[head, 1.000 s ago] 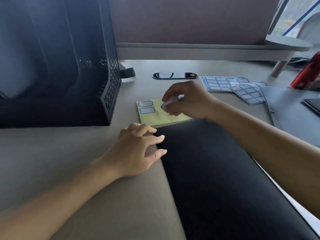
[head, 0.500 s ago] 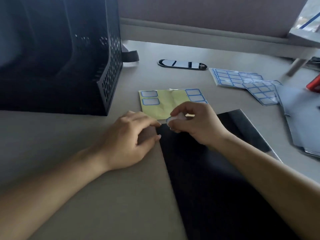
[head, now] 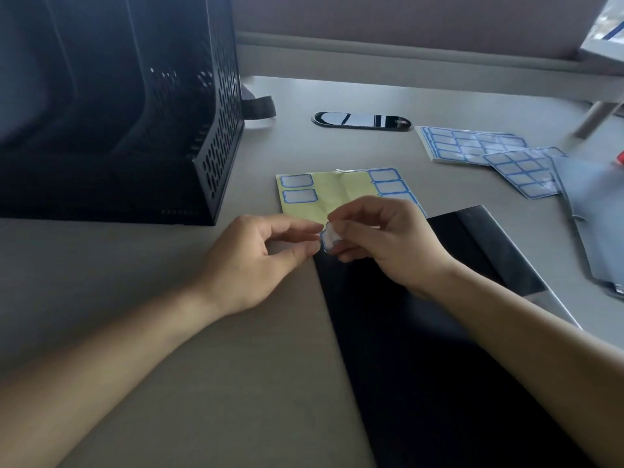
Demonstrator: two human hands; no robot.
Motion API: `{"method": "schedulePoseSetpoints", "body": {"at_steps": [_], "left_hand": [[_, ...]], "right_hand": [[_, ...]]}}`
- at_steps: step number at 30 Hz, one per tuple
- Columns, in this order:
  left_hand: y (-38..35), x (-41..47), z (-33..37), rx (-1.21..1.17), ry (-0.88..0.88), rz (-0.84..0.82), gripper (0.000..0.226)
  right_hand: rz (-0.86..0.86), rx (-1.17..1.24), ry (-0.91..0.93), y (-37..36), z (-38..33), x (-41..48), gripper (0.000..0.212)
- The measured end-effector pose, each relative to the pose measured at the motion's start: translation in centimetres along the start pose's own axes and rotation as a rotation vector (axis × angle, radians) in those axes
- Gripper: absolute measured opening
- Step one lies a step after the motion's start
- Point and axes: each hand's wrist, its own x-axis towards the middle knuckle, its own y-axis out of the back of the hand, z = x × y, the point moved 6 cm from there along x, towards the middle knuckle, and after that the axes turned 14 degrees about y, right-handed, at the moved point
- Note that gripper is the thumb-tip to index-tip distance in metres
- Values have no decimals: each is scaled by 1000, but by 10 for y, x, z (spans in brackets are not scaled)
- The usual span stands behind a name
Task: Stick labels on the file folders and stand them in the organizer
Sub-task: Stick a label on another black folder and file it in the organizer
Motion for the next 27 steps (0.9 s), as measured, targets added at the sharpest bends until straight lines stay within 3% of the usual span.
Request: {"method": "schedulePoseSetpoints", "body": {"at_steps": [4, 7, 11, 18, 23, 27], "left_hand": [[0, 3, 0, -122, 95, -23, 23], [2, 5, 2, -219, 129, -1, 9], [2, 6, 1, -242, 181, 42, 20], [10, 8, 6, -303, 228, 81, 19], [5, 6, 16, -595, 334, 11, 19], [-9, 3, 18, -821, 465, -68, 19]], "right_hand": [[-31, 52, 3, -3, -4, -1, 13], [-58, 84, 0, -5, -5, -1, 16], [-65, 120, -15, -3, -7, 0, 13], [-70, -258, 108, 5, -16, 7, 18], [-84, -161, 18, 11, -29, 15, 17], [-85, 60, -165, 18, -32, 11, 13]]}}
